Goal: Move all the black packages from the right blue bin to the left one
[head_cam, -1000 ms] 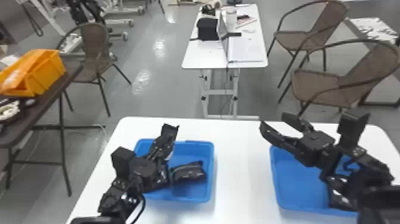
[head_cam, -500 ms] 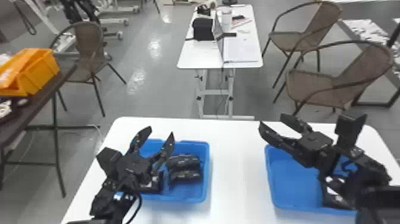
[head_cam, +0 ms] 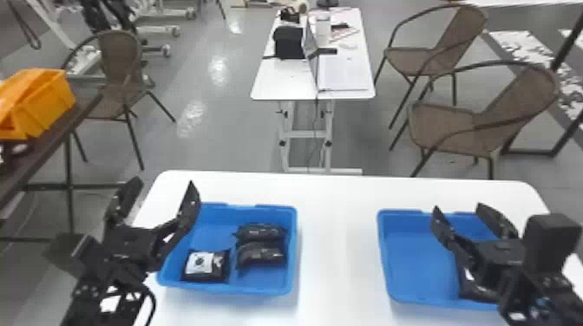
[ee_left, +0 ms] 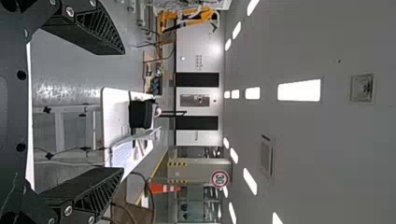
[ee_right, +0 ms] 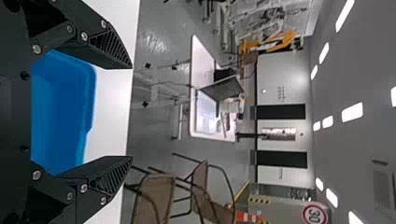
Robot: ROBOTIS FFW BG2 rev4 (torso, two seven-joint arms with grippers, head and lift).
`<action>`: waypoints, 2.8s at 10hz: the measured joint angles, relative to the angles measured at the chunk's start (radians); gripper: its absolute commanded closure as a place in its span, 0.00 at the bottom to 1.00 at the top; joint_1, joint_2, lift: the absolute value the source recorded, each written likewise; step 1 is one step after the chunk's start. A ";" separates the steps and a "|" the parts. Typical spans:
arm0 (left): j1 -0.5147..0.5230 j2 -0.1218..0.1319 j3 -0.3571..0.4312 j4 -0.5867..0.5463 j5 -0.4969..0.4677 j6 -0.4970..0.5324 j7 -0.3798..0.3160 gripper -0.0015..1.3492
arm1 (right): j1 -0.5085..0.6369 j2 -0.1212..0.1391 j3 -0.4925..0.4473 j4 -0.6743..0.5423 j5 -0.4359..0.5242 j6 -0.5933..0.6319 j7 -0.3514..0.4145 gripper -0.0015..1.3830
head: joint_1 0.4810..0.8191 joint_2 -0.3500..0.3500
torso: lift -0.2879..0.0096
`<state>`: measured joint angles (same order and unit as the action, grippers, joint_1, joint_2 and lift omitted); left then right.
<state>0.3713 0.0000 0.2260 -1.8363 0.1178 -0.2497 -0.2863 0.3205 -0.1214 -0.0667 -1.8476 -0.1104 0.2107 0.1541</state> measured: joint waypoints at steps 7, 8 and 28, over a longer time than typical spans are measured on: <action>0.032 0.000 -0.014 -0.021 0.032 0.008 0.004 0.11 | -0.041 0.020 -0.183 0.219 0.073 0.158 -0.008 0.27 | 0.63 0.35 | 0.97; 0.031 0.000 -0.016 -0.021 0.032 0.012 0.004 0.11 | -0.071 0.011 -0.186 0.259 0.083 0.166 -0.004 0.27 | 0.63 0.34 | 0.97; 0.024 0.000 -0.022 -0.012 0.030 0.006 0.004 0.11 | -0.225 0.008 -0.161 0.471 0.032 0.298 0.073 0.92 | 0.63 0.40 | 0.97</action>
<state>0.3950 0.0000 0.2038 -1.8480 0.1481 -0.2435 -0.2822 0.0959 -0.1139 -0.2279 -1.3761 -0.0781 0.5089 0.2270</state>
